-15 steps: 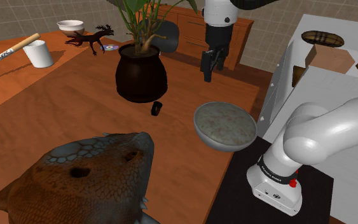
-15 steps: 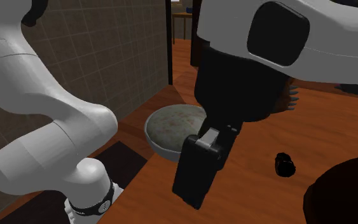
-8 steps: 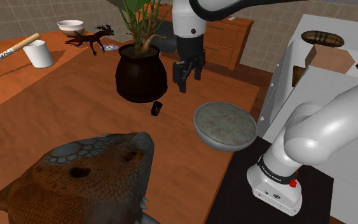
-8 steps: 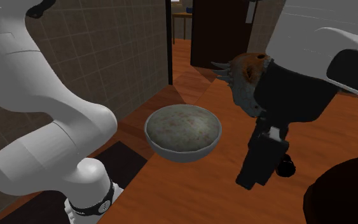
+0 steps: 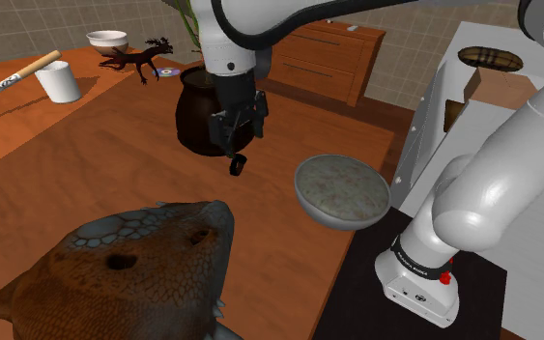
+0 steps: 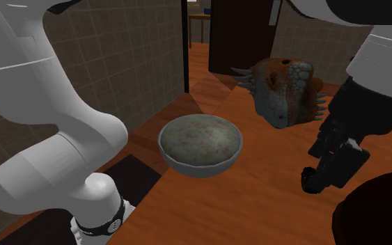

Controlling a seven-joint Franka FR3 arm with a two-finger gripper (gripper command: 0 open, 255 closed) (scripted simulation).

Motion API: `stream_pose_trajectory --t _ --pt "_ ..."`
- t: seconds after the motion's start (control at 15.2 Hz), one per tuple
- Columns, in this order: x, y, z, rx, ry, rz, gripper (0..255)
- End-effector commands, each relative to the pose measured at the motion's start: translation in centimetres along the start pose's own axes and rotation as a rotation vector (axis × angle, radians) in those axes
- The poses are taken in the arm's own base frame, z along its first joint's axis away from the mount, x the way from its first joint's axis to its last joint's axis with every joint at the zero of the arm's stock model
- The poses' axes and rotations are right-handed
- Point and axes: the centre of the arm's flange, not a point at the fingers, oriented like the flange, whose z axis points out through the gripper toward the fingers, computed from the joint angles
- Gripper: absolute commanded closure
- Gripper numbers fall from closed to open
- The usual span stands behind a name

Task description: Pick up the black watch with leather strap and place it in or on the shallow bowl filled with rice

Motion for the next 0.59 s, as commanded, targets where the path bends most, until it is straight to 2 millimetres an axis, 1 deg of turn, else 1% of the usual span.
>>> stream_pose_trajectory --t 0.0,0.07,0.46,0.53 --pt "1.7 -2.1 0.6 0.006 -0.01 0.001 0" --pt "1.7 -2.2 0.6 0.006 -0.01 0.001 0" --pt "1.7 -2.2 3.8 0.006 -0.01 0.001 0" --pt "1.7 -2.2 4.6 0.006 -0.01 0.001 0"
